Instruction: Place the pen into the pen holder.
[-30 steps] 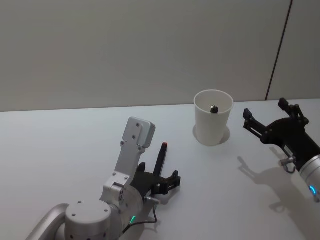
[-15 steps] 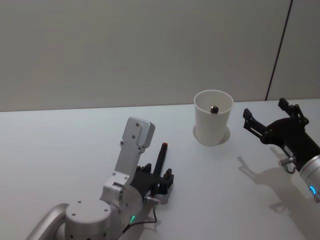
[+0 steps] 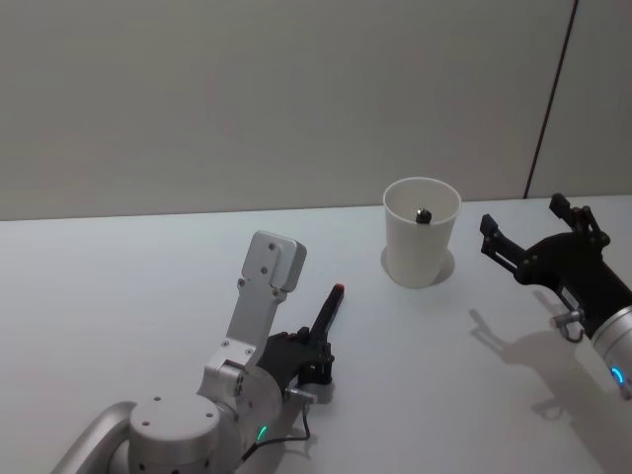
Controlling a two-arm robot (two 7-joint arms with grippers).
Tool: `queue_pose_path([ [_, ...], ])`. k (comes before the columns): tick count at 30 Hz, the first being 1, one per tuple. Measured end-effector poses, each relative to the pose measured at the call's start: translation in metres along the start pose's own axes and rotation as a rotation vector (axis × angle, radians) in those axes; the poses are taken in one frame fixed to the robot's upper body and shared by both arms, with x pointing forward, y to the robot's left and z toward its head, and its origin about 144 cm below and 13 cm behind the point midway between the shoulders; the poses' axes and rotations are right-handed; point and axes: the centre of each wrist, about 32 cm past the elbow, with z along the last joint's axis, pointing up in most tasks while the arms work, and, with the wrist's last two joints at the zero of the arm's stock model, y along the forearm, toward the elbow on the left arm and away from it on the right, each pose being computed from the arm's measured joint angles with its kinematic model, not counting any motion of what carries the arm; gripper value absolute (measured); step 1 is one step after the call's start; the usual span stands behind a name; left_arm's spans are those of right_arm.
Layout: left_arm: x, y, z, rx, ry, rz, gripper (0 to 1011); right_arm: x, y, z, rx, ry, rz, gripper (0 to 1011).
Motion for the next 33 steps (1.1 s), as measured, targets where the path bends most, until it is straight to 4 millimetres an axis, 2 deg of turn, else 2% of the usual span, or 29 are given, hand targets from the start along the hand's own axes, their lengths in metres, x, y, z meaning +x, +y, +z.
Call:
queue_pose_path([
  [15,0.000,0.000,0.000,-0.013,0.000,0.003,173,0.000,0.000,0.000,0.000,0.000,0.000,1001],
  [33,0.013,0.008,-0.001,-0.226,-0.002,0.038,173,0.000,0.000,0.000,0.000,0.000,0.000,1001],
])
